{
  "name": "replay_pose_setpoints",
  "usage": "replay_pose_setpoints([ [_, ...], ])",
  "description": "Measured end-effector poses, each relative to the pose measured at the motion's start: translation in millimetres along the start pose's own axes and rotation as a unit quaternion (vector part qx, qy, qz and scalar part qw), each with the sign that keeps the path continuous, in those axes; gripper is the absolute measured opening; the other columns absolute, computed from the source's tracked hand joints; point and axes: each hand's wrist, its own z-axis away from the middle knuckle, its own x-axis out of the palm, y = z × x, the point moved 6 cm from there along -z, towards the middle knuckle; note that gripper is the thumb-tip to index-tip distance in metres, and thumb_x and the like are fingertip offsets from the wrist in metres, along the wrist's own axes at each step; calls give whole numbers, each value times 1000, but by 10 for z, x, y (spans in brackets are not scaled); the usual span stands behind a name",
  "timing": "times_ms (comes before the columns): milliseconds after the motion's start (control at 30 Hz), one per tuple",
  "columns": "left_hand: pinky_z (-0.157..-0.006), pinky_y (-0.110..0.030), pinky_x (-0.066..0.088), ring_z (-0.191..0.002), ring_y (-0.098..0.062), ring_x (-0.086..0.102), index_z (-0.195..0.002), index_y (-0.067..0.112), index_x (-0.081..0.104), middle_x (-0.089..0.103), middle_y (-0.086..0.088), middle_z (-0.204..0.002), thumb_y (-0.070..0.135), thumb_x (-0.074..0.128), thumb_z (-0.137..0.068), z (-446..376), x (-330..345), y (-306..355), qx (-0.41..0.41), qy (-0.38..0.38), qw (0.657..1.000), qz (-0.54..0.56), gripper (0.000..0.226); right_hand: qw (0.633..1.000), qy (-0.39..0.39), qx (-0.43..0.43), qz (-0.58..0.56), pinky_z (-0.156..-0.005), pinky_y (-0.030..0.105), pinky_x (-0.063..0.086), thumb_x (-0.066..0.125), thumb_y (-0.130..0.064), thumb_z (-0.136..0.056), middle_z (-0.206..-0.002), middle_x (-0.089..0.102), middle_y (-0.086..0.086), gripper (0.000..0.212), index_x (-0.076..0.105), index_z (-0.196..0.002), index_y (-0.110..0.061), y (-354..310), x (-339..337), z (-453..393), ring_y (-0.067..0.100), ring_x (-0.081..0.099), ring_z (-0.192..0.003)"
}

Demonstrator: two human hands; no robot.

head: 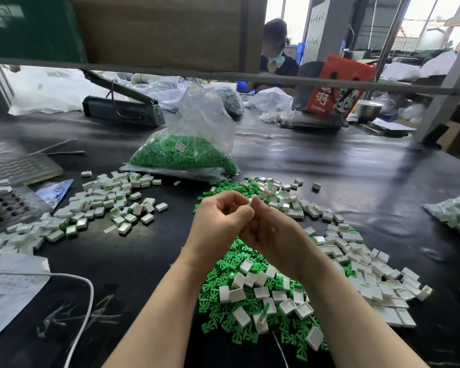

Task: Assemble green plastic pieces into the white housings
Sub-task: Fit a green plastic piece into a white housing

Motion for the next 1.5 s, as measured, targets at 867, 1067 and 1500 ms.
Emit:
replay_pose_setpoints([
  [867,-64,-37,43,-66,-22,50,-65,9,65,55,-10,-71,15,59,-66,18,-5,8,11,-4,1000,-15,8,998,-31,3,-56,-78,17,47,71,-36,-75,-97,58,6,32,77,-99,-15,0,55,-7,15,49,-90],
  [1067,-61,-37,41,-62,-22,47,-68,6,64,51,-14,-66,14,58,-67,14,8,4,6,-14,1000,-7,10,999,-29,-1,-44,-79,19,43,69,-37,-78,-99,50,9,32,77,-100,-15,-1,56,0,18,43,-91],
  [1500,-55,-13,44,-60,0,58,-82,21,75,69,9,-68,20,72,-84,-23,-67,-83,-20,-53,998,28,4,998,-17,15,-67,-52,17,44,41,-51,-95,-71,61,1,47,67,-85,-13,3,4,-17,10,52,-56],
])
